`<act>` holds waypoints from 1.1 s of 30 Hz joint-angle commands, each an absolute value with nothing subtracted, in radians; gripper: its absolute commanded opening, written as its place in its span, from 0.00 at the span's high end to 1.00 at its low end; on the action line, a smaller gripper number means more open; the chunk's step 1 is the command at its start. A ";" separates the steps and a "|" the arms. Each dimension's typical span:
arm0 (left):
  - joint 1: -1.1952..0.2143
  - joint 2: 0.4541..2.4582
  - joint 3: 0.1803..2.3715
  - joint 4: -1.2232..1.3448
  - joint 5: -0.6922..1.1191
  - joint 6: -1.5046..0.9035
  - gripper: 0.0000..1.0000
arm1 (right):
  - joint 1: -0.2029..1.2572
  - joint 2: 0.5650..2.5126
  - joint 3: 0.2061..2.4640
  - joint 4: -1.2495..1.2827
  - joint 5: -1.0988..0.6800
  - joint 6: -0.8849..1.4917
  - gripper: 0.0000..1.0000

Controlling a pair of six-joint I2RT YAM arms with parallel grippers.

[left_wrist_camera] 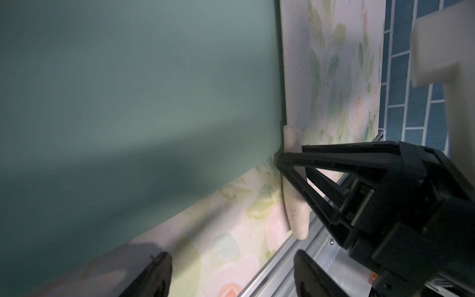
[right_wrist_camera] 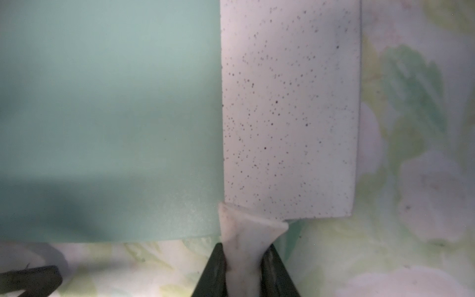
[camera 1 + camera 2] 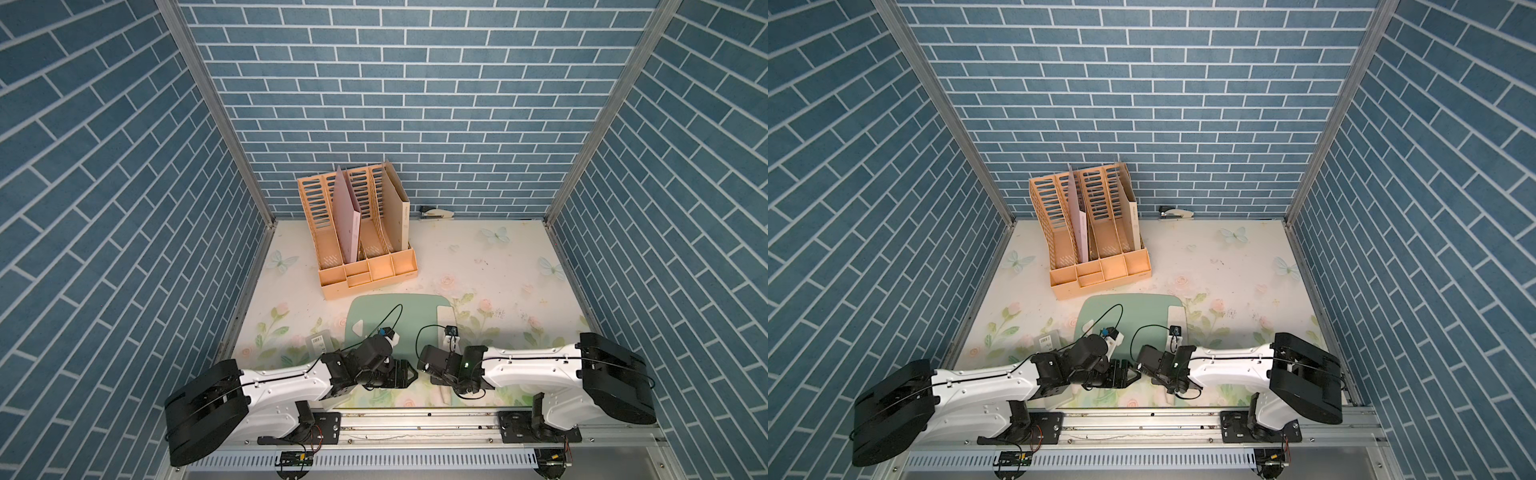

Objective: Align the knife with the edge of the cutting board
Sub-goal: Adjust the work surface at the center of the board.

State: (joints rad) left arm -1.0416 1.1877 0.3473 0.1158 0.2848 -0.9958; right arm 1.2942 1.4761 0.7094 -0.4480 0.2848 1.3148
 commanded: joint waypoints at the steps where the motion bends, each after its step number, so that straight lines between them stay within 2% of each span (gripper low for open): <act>1: -1.046 1.208 0.338 0.160 0.250 -0.988 0.20 | 1.278 1.498 0.701 -0.445 0.285 1.273 1.00; 12: -1.030 1.284 0.382 0.156 0.161 -0.955 0.21 | 1.248 1.522 0.708 -0.424 0.280 1.233 1.00; 28: -0.974 1.340 0.400 0.196 0.170 -0.914 0.21 | 1.212 1.535 0.720 -0.420 0.280 1.199 1.00; 33: -0.973 1.269 0.426 0.127 0.150 -0.889 0.14 | 1.213 1.518 0.737 -0.436 0.285 1.202 1.00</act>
State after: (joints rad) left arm -0.9886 1.3037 0.4072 0.2001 0.2043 -0.9249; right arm 1.2160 1.5127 0.7288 -0.3767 0.2840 1.2228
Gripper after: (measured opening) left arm 0.853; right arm 0.245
